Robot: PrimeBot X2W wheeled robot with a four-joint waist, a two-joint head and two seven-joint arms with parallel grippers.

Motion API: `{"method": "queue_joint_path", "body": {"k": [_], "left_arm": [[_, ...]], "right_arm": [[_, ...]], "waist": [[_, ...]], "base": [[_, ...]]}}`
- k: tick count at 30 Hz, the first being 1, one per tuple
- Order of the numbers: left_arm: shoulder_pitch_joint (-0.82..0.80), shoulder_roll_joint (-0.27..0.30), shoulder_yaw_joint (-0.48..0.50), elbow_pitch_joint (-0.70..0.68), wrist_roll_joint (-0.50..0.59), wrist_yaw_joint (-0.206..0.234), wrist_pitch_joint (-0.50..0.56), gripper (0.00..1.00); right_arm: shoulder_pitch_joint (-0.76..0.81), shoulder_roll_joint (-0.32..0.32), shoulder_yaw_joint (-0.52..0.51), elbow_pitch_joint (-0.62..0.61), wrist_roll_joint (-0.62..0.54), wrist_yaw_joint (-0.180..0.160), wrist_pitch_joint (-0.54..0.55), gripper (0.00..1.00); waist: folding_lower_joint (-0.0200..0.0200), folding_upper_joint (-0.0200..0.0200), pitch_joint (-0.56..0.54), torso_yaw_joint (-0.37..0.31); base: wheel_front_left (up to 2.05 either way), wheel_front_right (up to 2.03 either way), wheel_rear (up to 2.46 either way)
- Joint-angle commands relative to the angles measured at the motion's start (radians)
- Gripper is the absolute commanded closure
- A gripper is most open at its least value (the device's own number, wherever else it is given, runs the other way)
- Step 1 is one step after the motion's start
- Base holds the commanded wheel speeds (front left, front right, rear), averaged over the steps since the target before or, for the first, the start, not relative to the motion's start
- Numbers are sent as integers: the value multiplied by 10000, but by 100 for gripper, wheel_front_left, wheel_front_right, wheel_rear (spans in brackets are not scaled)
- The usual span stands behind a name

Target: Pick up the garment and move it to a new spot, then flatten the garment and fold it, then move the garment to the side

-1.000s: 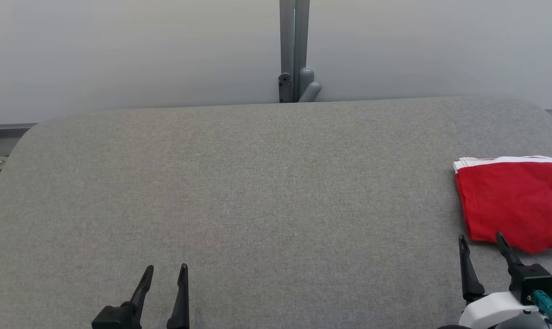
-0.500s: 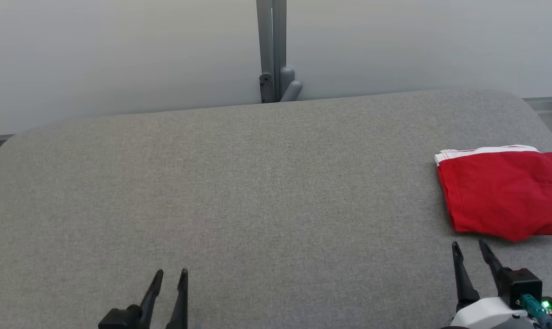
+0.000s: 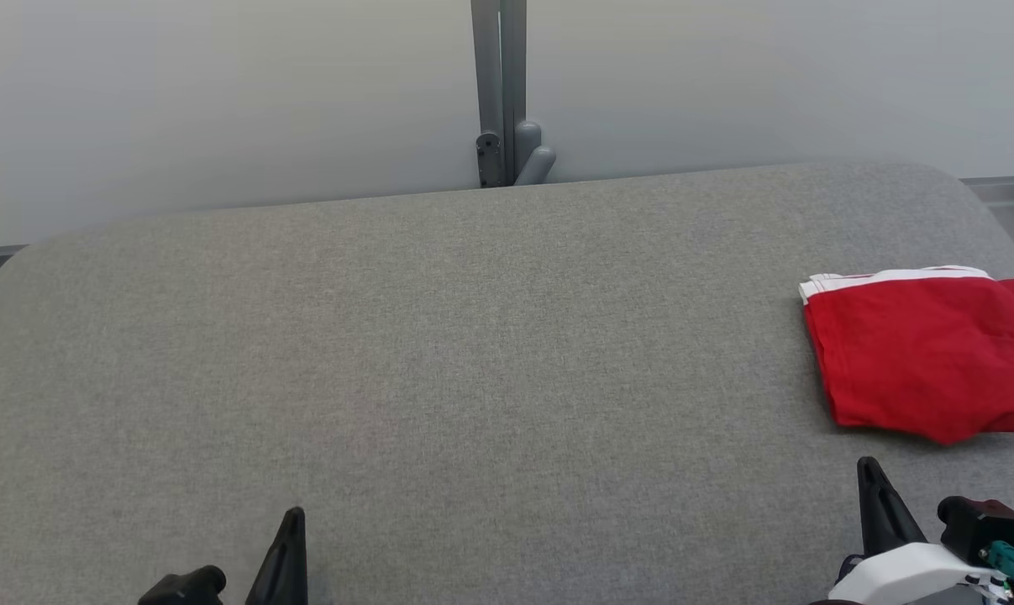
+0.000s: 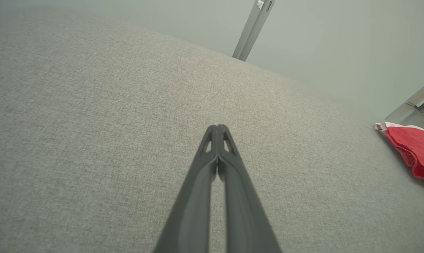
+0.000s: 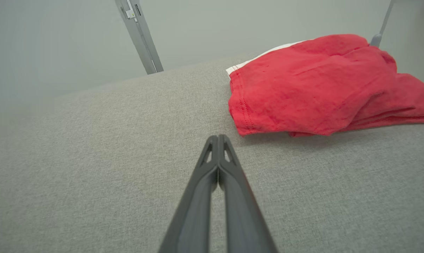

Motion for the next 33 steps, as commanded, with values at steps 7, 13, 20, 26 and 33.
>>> {"method": "queue_joint_path", "body": {"k": [7, 13, 20, 26, 33], "left_arm": [[-499, 133, 230, -206, -1441, -36, 325, 100], [-657, 169, 364, -221, -2401, -52, 552, 100], [-821, 204, 521, -263, -3427, -65, 804, 100], [-946, 225, 655, -298, -4245, -74, 1015, 100], [-1079, 242, 799, -333, -5115, -84, 1243, 100]], "right_arm": [[-353, -66, 104, -299, 1702, -3, 297, 100], [-447, -76, 145, -350, 2822, -4, 519, 100], [-574, -88, 182, -396, 4038, -5, 775, 100], [-665, -96, 210, -427, 5005, -5, 979, 100], [-772, -104, 238, -465, 6064, -6, 1206, 100]], "waist": [[0, 0, 22, 8], [0, 0, 40, 13], [0, 0, 62, 20], [0, 0, 80, 25], [0, 0, 101, 32]], "base": [[0, 0, 0], [0, 0, 0], [0, 0, 0], [0, 0, 0], [0, 0, 0]]}}
